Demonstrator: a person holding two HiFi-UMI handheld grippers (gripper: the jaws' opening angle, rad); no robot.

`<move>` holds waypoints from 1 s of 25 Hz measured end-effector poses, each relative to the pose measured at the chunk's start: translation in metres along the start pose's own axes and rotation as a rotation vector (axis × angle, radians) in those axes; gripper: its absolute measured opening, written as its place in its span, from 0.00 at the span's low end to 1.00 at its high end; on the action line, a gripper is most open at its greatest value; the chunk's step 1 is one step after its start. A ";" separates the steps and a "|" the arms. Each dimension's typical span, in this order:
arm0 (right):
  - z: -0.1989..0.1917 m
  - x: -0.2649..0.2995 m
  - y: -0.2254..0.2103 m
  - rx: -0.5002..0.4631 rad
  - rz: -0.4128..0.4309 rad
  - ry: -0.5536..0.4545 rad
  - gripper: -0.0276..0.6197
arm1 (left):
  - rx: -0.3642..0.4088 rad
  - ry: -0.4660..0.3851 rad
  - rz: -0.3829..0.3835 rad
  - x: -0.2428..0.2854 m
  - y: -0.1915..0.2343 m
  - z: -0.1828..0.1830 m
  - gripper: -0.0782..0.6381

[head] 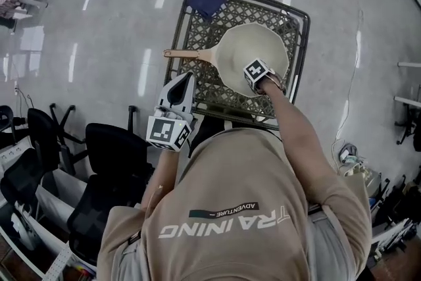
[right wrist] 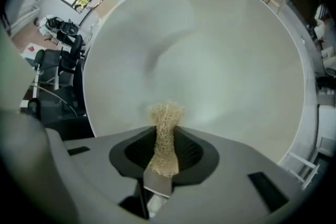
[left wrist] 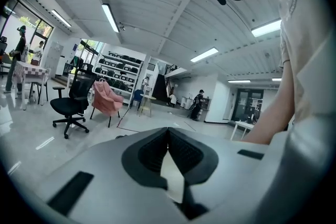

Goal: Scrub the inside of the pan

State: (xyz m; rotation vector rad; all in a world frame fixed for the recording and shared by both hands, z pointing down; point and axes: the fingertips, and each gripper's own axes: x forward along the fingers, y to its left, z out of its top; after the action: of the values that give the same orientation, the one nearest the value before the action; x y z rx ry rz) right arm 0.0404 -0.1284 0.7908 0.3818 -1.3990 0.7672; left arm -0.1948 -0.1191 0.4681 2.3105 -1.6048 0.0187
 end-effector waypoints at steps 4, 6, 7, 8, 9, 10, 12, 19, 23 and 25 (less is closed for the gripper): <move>0.023 0.006 0.034 0.123 0.103 -0.082 0.20 | 0.018 0.024 -0.029 0.000 0.000 0.004 0.13; 0.037 0.006 0.044 0.152 0.130 -0.111 0.20 | 0.031 0.029 -0.037 0.000 0.002 0.009 0.13; 0.043 0.006 0.047 0.165 0.142 -0.123 0.20 | 0.036 0.031 -0.038 -0.001 0.003 0.010 0.13; 0.049 0.006 0.050 0.185 0.159 -0.138 0.20 | 0.039 0.033 -0.038 -0.002 0.005 0.012 0.13; 0.056 0.006 0.054 0.217 0.182 -0.157 0.20 | 0.042 0.037 -0.039 -0.004 0.006 0.012 0.13; 0.064 0.005 0.058 0.257 0.210 -0.180 0.20 | 0.044 0.041 -0.042 -0.005 0.007 0.012 0.13; 0.081 0.000 0.063 0.345 0.268 -0.226 0.20 | 0.051 0.053 -0.045 -0.007 0.009 0.010 0.13; 0.135 -0.023 0.055 0.598 0.405 -0.399 0.20 | 0.045 0.078 -0.053 -0.003 0.015 0.005 0.13; 0.157 -0.051 0.041 0.703 0.524 -0.614 0.20 | 0.042 0.086 -0.067 0.004 0.014 0.002 0.13; 0.155 -0.056 0.022 0.701 0.475 -0.693 0.20 | 0.045 0.087 -0.074 0.010 0.013 0.002 0.13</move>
State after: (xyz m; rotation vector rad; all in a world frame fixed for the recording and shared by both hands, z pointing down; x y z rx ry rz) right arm -0.0876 -0.2286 0.7578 0.9417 -1.8629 1.6342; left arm -0.2038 -0.1327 0.4711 2.3669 -1.4908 0.1379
